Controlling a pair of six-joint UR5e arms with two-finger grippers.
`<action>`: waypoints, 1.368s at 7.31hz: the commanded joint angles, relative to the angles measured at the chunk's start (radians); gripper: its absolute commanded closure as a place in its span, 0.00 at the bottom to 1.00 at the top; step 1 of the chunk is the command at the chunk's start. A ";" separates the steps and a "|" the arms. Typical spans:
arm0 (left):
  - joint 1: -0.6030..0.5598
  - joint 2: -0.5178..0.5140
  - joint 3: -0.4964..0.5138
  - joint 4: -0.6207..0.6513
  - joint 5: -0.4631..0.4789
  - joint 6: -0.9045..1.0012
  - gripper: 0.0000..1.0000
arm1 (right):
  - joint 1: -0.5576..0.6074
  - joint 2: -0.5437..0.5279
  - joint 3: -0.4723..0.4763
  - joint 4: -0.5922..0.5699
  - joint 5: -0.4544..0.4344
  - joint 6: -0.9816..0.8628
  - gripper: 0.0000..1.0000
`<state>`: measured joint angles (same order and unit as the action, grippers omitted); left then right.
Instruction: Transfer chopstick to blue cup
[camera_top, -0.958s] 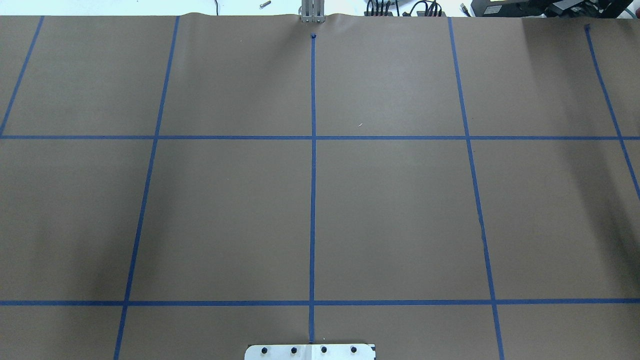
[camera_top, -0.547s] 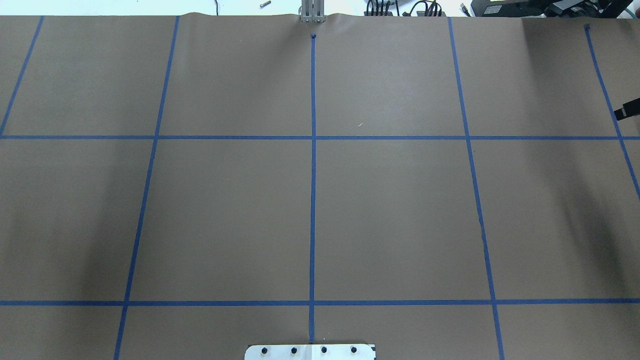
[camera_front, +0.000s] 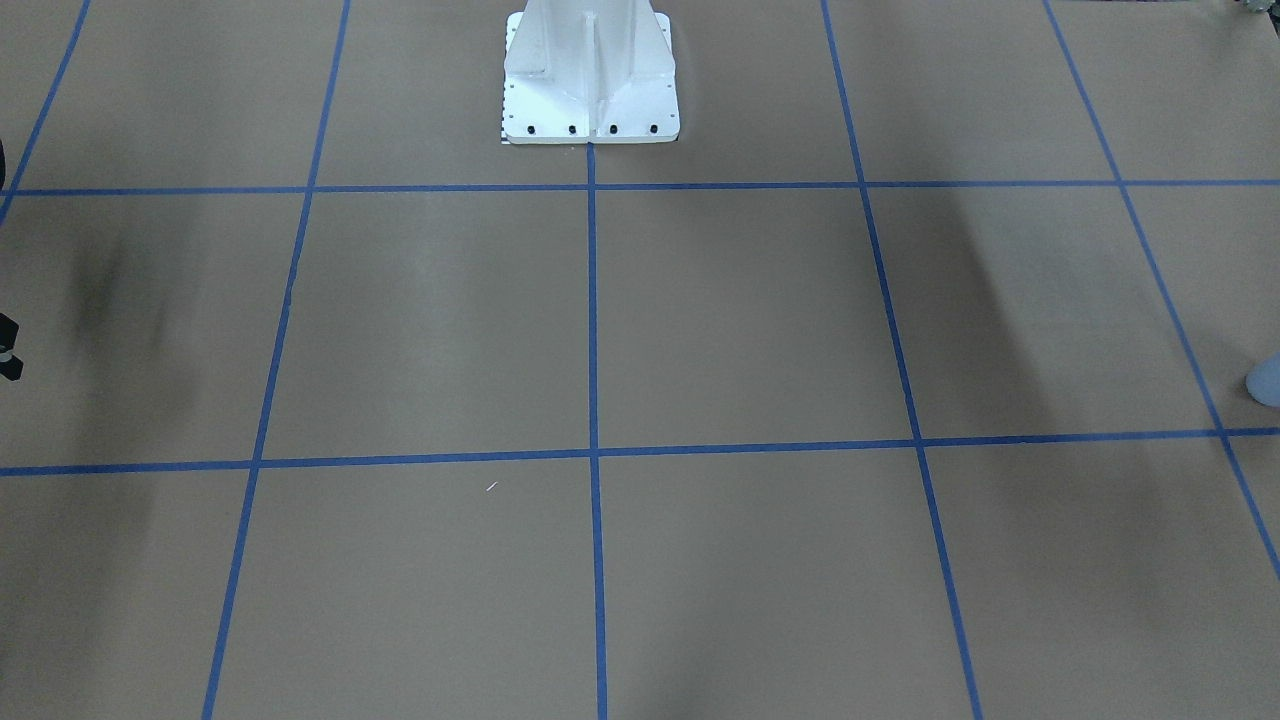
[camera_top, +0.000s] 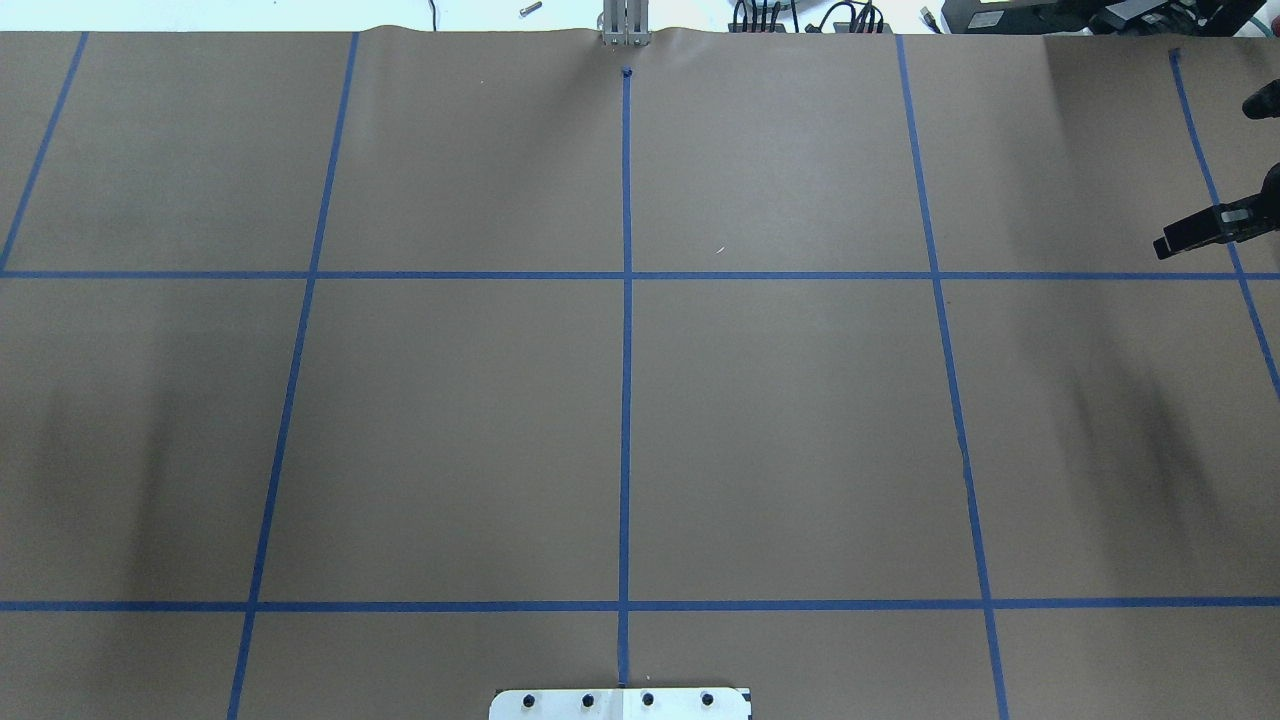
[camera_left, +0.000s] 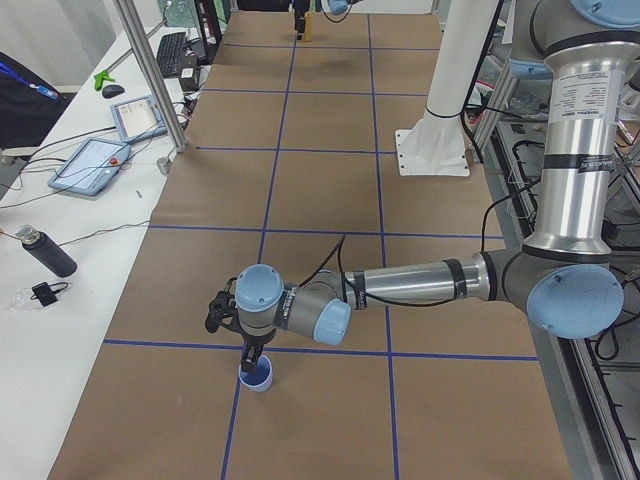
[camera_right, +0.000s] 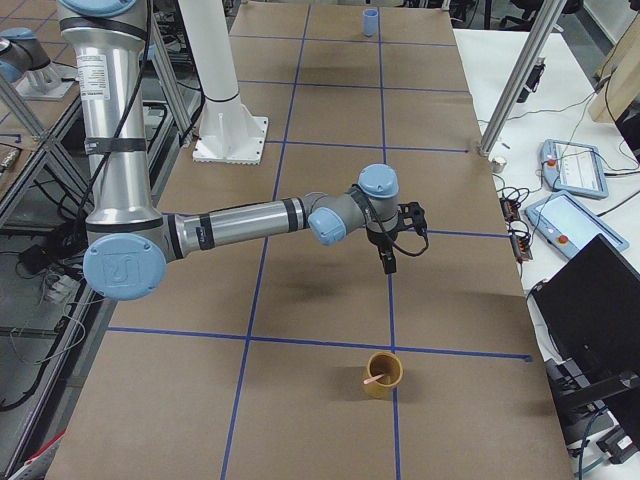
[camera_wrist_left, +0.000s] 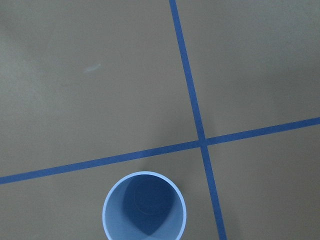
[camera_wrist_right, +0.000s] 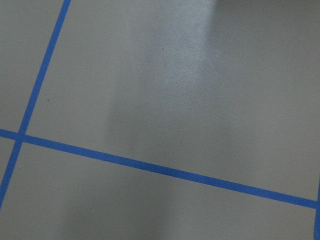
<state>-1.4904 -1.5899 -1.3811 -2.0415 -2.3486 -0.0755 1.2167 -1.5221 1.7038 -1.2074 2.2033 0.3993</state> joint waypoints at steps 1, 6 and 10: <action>0.064 -0.016 0.065 -0.087 0.058 -0.049 0.02 | -0.003 0.000 -0.001 0.000 -0.002 0.001 0.00; 0.093 -0.048 0.128 -0.089 0.072 -0.049 0.37 | -0.006 0.000 -0.004 0.000 -0.002 0.001 0.00; 0.096 -0.045 0.110 -0.092 0.071 -0.049 1.00 | -0.008 0.000 -0.006 0.000 -0.002 0.001 0.00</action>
<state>-1.3949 -1.6367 -1.2598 -2.1321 -2.2779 -0.1232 1.2091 -1.5217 1.6987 -1.2072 2.2013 0.4004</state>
